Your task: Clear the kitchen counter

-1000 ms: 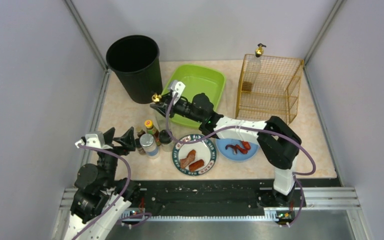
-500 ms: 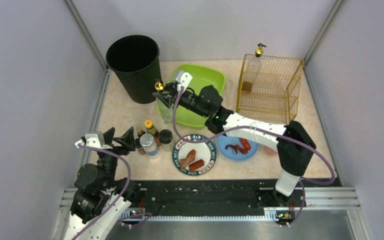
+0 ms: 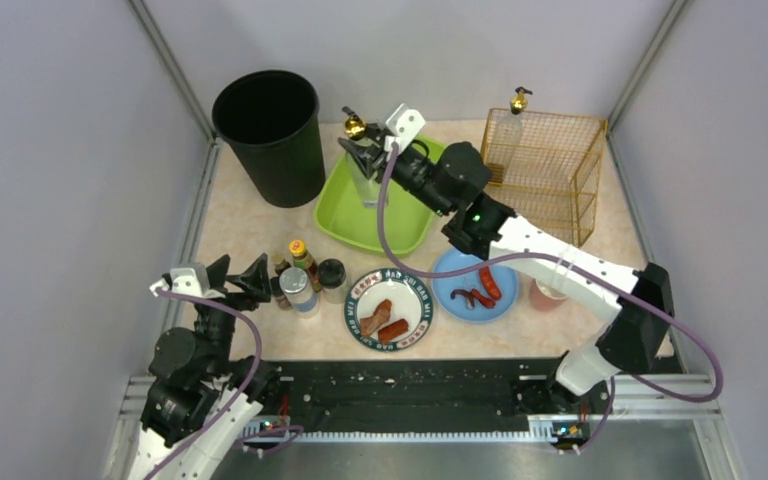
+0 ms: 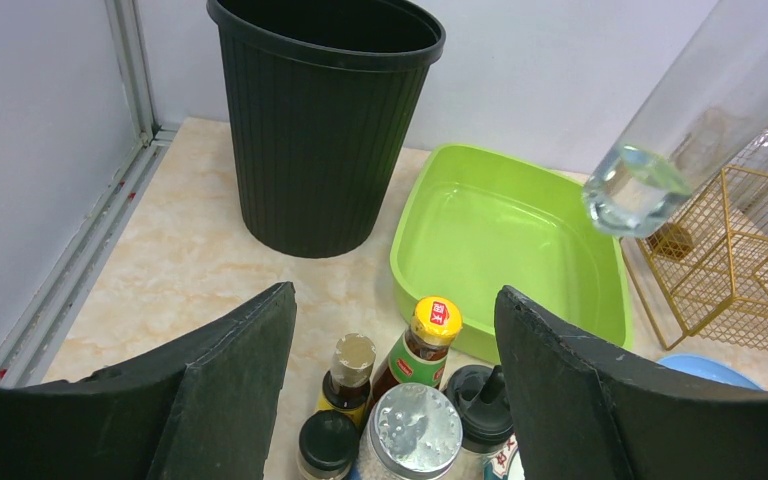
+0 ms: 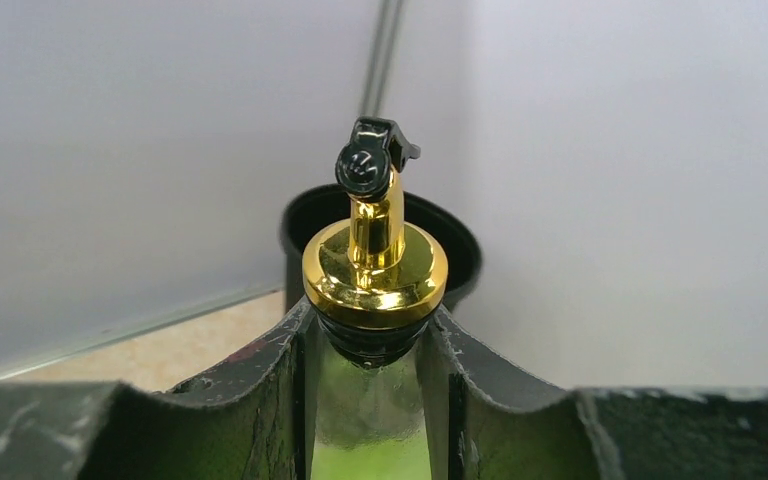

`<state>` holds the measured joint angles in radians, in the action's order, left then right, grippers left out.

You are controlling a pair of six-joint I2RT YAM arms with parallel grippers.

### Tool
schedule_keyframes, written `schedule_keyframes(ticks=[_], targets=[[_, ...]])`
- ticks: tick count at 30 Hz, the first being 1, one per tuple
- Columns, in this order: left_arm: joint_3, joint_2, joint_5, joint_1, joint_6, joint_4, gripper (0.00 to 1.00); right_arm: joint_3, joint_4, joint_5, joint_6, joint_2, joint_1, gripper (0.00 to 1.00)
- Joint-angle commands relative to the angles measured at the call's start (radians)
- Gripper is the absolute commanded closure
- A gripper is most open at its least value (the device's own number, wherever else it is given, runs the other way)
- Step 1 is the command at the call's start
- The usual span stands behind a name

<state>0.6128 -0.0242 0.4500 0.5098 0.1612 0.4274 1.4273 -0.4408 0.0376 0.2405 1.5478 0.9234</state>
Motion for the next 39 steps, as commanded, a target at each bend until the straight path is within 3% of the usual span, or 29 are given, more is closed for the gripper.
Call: schedule_keyframes(ticks=[1,13,26,31,39], targets=[[-0.002,0.003,-0.005,0.002,-0.008,-0.036,0.23,0.107,-0.002,-0.064,0.058,-0.127,-0.076,1.00],[-0.003,0.006,-0.016,0.003,-0.005,-0.038,0.23,0.248,0.183,-0.214,0.035,-0.187,-0.291,1.00],[-0.005,0.007,-0.035,0.003,-0.002,-0.043,0.23,0.393,0.310,-0.349,-0.027,-0.129,-0.521,1.00],[-0.005,0.007,-0.041,0.002,0.000,-0.042,0.23,0.410,0.327,-0.354,-0.051,-0.094,-0.622,1.00],[-0.004,0.006,-0.050,0.002,0.001,-0.042,0.23,0.412,0.313,-0.228,-0.093,-0.043,-0.757,1.00]])
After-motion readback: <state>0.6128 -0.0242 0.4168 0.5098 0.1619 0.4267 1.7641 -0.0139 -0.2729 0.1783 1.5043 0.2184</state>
